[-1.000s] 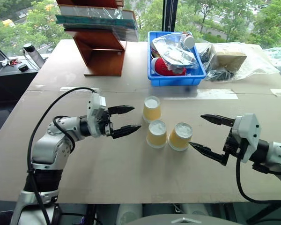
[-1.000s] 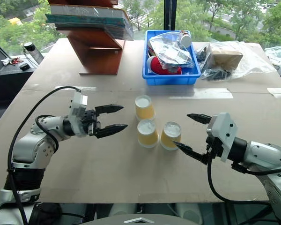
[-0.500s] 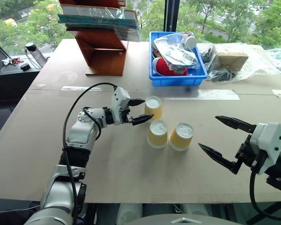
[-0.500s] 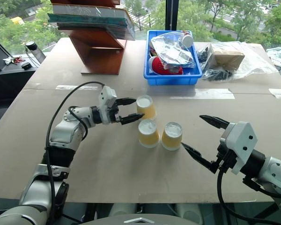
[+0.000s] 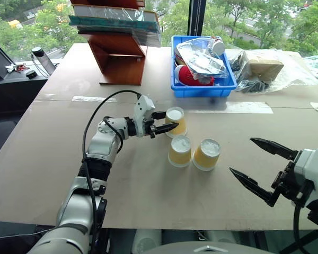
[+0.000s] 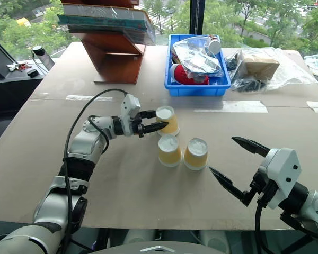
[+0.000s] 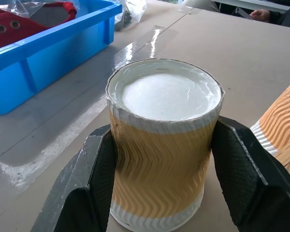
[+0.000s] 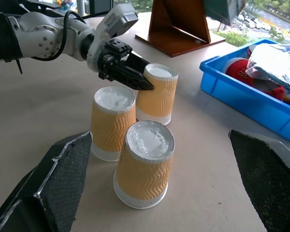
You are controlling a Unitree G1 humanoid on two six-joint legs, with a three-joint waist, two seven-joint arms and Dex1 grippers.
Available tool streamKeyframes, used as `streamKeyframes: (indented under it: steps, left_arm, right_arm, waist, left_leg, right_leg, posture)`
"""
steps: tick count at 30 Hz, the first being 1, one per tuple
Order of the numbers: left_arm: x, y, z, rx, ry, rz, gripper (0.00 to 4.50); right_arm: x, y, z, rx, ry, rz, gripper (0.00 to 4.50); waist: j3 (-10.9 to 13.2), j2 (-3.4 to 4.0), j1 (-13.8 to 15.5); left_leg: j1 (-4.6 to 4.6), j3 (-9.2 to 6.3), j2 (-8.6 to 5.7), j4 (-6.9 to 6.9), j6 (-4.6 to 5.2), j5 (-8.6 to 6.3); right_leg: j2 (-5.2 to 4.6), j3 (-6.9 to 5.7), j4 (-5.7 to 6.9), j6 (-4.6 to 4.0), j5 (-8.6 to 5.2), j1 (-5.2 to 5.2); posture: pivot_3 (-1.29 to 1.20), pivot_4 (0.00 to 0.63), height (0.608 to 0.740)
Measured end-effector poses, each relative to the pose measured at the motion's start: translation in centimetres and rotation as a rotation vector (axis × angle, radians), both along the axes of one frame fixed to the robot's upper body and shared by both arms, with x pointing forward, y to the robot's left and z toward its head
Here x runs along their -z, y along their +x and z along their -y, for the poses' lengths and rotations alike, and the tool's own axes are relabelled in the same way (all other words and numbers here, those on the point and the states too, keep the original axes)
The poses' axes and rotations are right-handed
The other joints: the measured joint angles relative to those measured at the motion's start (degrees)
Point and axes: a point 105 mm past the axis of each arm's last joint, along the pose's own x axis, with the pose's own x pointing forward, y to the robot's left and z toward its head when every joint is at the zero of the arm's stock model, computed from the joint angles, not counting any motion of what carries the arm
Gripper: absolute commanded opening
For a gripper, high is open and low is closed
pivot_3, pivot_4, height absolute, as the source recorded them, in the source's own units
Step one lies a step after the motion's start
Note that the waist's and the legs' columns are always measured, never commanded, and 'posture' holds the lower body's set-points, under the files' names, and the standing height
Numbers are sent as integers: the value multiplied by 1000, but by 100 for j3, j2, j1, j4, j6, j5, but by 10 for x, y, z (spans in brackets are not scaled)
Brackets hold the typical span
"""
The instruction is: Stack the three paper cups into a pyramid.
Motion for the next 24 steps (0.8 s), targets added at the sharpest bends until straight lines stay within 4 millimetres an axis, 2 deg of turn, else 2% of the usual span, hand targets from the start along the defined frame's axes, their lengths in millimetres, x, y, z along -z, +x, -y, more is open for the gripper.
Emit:
streamKeyframes:
  steps: [3,7,12,15,17,20,24]
  left_arm:
    - [-16,3,5,25,-1,37,2434]
    - [-49,0,14,104,-39,69,2434]
    - [-83,-30,25,322,-80,21,2434]
    - [-103,-44,32,419,-90,51,2434]
    - [-107,-52,34,469,-90,40,2434]
    - [-102,-68,36,566,-8,25,2434]
    - [-89,-73,38,588,63,-4,2434]
  right_arm:
    - [-4,-1,1,2,-9,37,4500]
    - [-2,-5,4,-3,-21,29,4500]
    - [-2,-11,13,22,-41,22,4500]
    - [1,-14,16,34,-39,7,4500]
    - [2,-16,16,36,-34,2,4500]
    - [4,-18,17,44,-29,-5,4500]
    - [6,-19,19,56,-32,-1,4500]
  waist:
    - [0,0,0]
    - [0,0,3]
    - [0,0,-1]
    - [-1,2,1]
    - [-2,3,-1]
    - [-2,4,-11]
    - [-2,4,-2]
  left_leg:
    - [0,-1,-3,1,0,0]
    - [-3,-5,-5,0,-9,5]
    - [-3,-9,-6,0,-20,12]
    - [4,-10,-7,0,-19,11]
    - [5,-10,-9,0,-18,10]
    - [5,-11,-9,0,-21,12]
    - [5,-12,-12,0,-17,10]
  right_leg:
    - [1,-3,1,0,0,2]
    - [0,-3,-3,1,-1,2]
    - [1,-3,-2,1,-1,2]
    - [1,-2,0,1,-1,6]
    - [1,-1,1,1,-1,7]
    - [1,1,1,1,-1,6]
    - [1,1,1,0,-2,6]
  posture:
    - [0,150,740]
    - [0,150,740]
    - [0,150,740]
    - [0,150,740]
    - [0,150,740]
    - [0,150,740]
    - [0,150,740]
